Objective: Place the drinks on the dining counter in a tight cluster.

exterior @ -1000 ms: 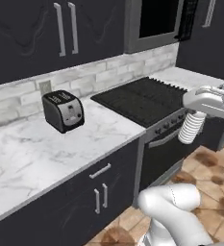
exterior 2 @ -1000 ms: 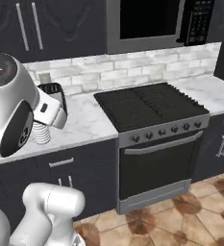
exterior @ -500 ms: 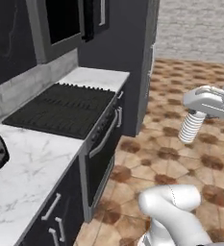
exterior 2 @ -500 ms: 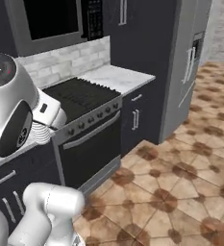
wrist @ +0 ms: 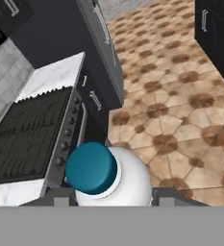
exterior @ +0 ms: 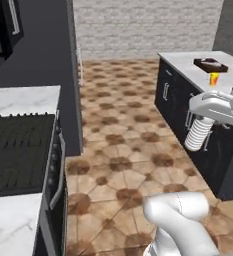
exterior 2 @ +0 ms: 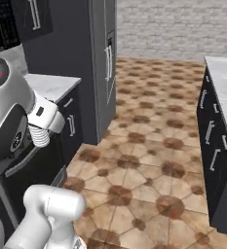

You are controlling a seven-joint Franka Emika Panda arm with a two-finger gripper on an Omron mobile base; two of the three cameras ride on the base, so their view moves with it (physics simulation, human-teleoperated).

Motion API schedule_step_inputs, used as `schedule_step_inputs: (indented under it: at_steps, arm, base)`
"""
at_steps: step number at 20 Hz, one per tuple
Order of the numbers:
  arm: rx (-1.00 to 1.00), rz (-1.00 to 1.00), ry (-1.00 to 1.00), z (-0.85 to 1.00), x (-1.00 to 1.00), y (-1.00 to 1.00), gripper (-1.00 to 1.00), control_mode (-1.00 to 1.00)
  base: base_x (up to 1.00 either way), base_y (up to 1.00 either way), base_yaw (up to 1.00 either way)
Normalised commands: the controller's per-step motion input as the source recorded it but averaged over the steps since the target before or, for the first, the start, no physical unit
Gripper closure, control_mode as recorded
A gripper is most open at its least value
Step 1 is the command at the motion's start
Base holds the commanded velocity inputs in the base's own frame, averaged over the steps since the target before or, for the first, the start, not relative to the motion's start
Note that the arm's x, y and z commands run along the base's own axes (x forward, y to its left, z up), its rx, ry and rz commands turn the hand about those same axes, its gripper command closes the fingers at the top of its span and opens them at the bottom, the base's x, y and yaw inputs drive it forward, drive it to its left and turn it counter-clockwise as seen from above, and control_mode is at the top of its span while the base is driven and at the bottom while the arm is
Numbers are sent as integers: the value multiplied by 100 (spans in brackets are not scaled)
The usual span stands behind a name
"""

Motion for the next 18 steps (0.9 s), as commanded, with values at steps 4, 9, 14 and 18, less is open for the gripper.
schedule_step_inputs:
  at_steps: [4, 9, 14, 18]
  arm:
    - [0, 0, 0, 0, 0, 0, 100, 100]
    - [0, 0, 0, 0, 0, 0, 100, 100]
    - [0, 0, 0, 0, 0, 0, 100, 100]
    - [0, 0, 0, 0, 0, 0, 100, 100]
  base:
    - [100, 0, -37]
    - [99, 2, -59]
    - [84, 14, -70]
    - [90, 16, -69]
